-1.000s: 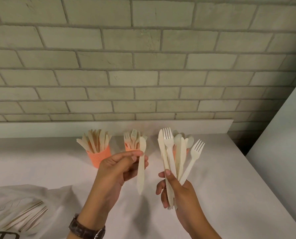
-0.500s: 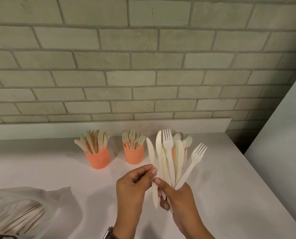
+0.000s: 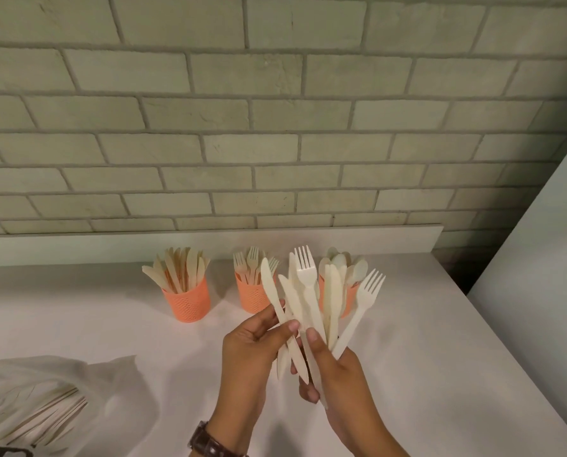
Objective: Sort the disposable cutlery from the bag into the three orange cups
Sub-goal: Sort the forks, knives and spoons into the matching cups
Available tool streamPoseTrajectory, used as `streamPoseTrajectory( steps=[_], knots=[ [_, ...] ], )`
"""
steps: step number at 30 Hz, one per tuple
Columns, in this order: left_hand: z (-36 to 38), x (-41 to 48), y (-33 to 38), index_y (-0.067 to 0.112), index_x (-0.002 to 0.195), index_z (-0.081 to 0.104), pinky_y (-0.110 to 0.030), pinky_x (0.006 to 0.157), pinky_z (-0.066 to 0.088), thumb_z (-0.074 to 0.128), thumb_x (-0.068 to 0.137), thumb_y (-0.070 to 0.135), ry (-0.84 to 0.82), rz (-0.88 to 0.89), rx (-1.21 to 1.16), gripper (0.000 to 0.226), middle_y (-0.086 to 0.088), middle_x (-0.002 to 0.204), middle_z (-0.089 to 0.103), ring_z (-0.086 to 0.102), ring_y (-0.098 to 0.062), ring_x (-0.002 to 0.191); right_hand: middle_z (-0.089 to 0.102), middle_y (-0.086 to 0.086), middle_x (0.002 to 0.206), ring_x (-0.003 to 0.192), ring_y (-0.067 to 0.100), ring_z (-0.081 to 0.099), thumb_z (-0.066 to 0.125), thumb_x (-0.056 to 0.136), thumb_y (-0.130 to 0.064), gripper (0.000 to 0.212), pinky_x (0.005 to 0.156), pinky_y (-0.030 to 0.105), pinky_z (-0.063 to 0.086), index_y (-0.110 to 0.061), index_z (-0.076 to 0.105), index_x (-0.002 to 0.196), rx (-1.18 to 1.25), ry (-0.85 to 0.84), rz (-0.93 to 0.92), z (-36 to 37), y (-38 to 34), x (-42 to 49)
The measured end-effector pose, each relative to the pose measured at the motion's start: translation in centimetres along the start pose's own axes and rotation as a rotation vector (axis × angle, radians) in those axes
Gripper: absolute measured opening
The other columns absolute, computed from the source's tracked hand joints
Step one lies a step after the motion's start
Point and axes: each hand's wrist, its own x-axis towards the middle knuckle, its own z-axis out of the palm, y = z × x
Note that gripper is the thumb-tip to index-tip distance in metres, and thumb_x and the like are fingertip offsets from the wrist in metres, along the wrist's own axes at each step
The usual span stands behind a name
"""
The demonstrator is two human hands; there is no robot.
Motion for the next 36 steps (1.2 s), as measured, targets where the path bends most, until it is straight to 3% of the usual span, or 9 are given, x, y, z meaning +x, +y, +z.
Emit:
streamPoseTrajectory(
  steps=[3,5,12,14,17,21,25,30,36],
  knots=[
    [-0.5,0.4,-0.4,0.01,0.106,0.07,-0.036,0.083,0.054,0.068,0.074,-0.003,-0.03,-0.067,-0.056,0.035,-0.008,0.099,0.074,0.07,-0.023,0.091,0.059,0.008,0.06,0.041,0.017,0.042,0.053,0.092,-0.032,0.029,0.04,0.025,0.034,-0.006,0.066,0.089,-0.004,0.037,-0.002,0.0,0.1,-0.1],
    [-0.6,0.3,-0.7,0.008,0.106,0.069,-0.036,0.087,0.052,0.068,0.074,-0.002,-0.051,-0.09,-0.053,0.034,-0.009,0.098,0.074,0.07,-0.023,0.093,0.059,0.005,0.059,0.042,0.017,0.044,0.057,0.09,-0.03,0.022,0.04,0.026,0.036,-0.011,0.068,0.09,-0.03,0.047,-0.034,0.0,0.0,-0.1],
    [-0.6,-0.1,-1.7,0.015,0.092,0.076,-0.028,0.084,0.05,0.072,0.068,0.019,-0.113,-0.184,0.039,0.024,-0.004,0.094,0.075,0.07,-0.018,0.089,0.067,0.003,0.057,0.044,0.016,0.058,0.065,0.084,-0.027,0.014,0.042,0.024,0.046,-0.013,0.068,0.082,-0.105,0.135,-0.083,-0.3,-0.1,-0.1],
    [-0.9,0.2,-1.8,0.014,0.091,0.076,-0.023,0.076,0.05,0.073,0.063,0.025,-0.13,-0.26,0.037,0.031,-0.001,0.087,0.073,0.065,-0.017,0.076,0.072,-0.003,0.063,0.053,0.012,0.065,0.069,0.08,-0.026,0.01,0.048,0.02,0.049,-0.017,0.069,0.083,-0.131,0.148,-0.067,-0.6,-0.2,0.2],
    [-1.7,0.8,-1.9,0.007,0.087,0.076,-0.016,0.062,0.051,0.073,0.062,0.023,-0.139,-0.349,-0.021,0.029,-0.004,0.073,0.062,0.055,-0.011,0.064,0.065,-0.003,0.053,0.041,0.011,0.054,0.075,0.076,-0.022,0.015,0.039,0.023,0.039,-0.009,0.069,0.081,-0.16,0.127,-0.024,-1.0,-0.5,0.6],
    [-2.8,1.6,-1.9,-0.002,0.09,0.073,-0.019,0.067,0.055,0.07,0.074,0.014,-0.187,-0.34,0.066,0.023,-0.013,0.079,0.064,0.063,-0.012,0.066,0.062,0.001,0.053,0.039,0.009,0.051,0.08,0.071,-0.018,0.02,0.036,0.02,0.035,-0.002,0.071,0.08,-0.213,0.126,-0.014,-1.3,-0.3,1.2],
    [-3.5,2.1,-1.6,-0.004,0.093,0.071,-0.02,0.068,0.055,0.064,0.084,0.01,-0.197,-0.288,0.17,0.019,-0.01,0.076,0.067,0.064,-0.01,0.067,0.066,0.008,0.063,0.044,0.009,0.058,0.078,0.074,-0.019,0.019,0.039,0.019,0.041,-0.003,0.07,0.081,-0.219,0.109,0.0,-0.8,0.2,1.8],
    [-5.6,4.5,0.1,0.002,0.079,0.07,-0.015,0.064,0.053,0.06,0.087,0.006,0.018,-0.138,0.149,0.013,0.002,0.058,0.062,0.058,-0.009,0.06,0.057,0.007,0.053,0.043,0.017,0.047,0.067,0.084,-0.028,0.033,0.048,0.027,0.037,0.004,0.068,0.077,-0.227,0.122,-0.002,-0.6,1.1,2.8],
    [-11.3,11.6,3.7,0.018,0.069,0.064,-0.013,0.064,0.047,0.058,0.09,0.02,0.515,0.33,0.436,0.022,0.005,0.064,0.066,0.062,-0.001,0.062,0.057,0.007,0.057,0.042,0.019,0.044,0.059,0.089,-0.028,0.029,0.049,0.03,0.035,-0.003,0.069,0.079,-0.162,0.148,0.032,-1.5,1.8,3.4]
  ],
)
